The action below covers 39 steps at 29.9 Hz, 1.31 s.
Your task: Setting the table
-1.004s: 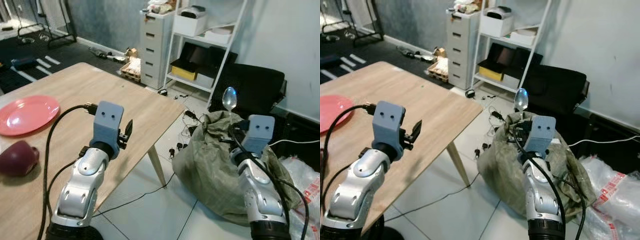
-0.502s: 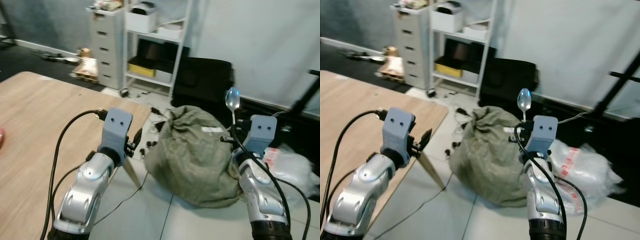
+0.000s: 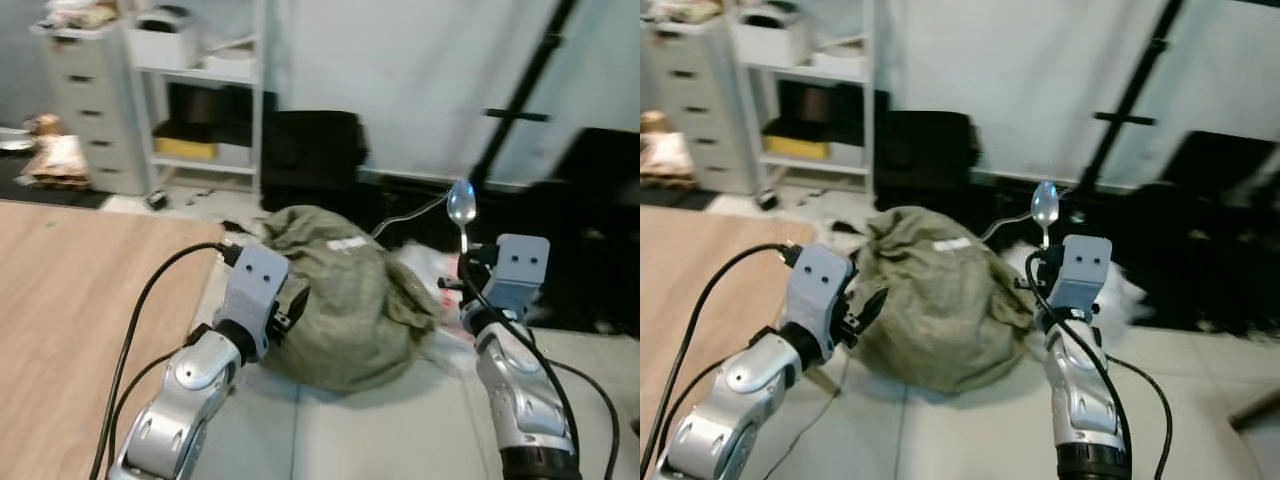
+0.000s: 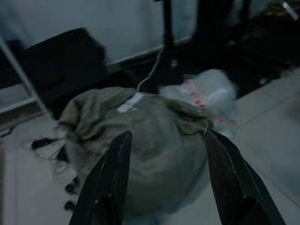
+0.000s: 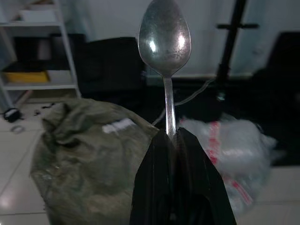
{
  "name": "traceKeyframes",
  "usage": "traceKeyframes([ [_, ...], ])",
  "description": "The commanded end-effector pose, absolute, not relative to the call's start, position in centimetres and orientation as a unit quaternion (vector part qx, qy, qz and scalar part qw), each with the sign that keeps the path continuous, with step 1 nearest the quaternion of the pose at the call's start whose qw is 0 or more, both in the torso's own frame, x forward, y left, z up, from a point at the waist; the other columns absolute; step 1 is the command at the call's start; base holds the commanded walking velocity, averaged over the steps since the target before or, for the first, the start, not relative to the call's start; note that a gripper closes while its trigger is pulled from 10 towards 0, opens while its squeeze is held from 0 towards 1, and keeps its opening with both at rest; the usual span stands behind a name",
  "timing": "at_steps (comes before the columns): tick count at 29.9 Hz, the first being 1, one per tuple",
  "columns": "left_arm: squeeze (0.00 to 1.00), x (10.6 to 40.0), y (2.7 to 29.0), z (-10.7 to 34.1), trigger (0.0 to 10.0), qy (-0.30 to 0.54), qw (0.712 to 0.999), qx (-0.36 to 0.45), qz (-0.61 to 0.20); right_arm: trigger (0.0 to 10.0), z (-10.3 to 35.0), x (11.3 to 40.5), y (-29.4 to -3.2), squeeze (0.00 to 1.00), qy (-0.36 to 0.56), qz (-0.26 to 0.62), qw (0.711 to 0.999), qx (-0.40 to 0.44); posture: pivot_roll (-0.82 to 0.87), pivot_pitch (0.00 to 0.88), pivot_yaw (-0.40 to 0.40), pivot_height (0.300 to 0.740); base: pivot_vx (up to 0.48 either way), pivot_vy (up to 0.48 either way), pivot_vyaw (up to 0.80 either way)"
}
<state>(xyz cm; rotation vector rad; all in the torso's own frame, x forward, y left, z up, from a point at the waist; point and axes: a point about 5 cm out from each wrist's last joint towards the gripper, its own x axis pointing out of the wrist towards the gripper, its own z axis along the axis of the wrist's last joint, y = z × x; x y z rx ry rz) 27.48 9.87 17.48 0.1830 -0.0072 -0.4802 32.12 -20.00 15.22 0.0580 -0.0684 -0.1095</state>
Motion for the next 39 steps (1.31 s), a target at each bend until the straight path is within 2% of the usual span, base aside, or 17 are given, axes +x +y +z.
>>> traceKeyframes([
  [1, 0.00, 27.2, 9.5, 17.2, 10.0, 0.003, 0.965, 0.086, -0.249, 10.0, 15.0, 31.9, -20.2, 0.00, -0.031, -0.059, 0.997, 0.031, -0.01, 0.000, 0.024, 0.740, 0.000, 0.000, -0.80],
  [10, 0.00, 27.4, 9.0, 17.3, 10.0, 0.009, 0.963, 0.070, -0.260, 10.0, 15.0, 31.9, -20.4, 0.00, -0.031, -0.061, 0.997, 0.030, -0.02, 0.000, 0.026, 0.740, 0.000, 0.000, -0.80],
  [21, 0.00, 27.4, 8.9, 18.1, 10.0, 0.019, 0.962, -0.024, -0.272, 10.0, 15.0, 31.9, -20.4, 0.00, -0.031, -0.060, 0.997, 0.029, -0.02, 0.000, 0.024, 0.740, 0.000, 0.000, -0.80],
  [33, 0.00, 27.4, 8.6, 18.6, 10.0, 0.000, 0.961, -0.026, -0.275, 10.0, 15.1, 32.0, -20.5, 0.00, -0.032, -0.059, 0.997, 0.026, -0.02, 0.000, 0.021, 0.740, 0.000, 0.000, -0.80],
  [39, 0.00, 27.8, 8.6, 18.3, 10.0, 0.004, 0.964, 0.001, -0.266, 10.0, 15.2, 32.0, -20.5, 0.00, -0.033, -0.058, 0.997, 0.024, -0.03, 0.000, 0.020, 0.740, 0.000, 0.000, -0.80],
])
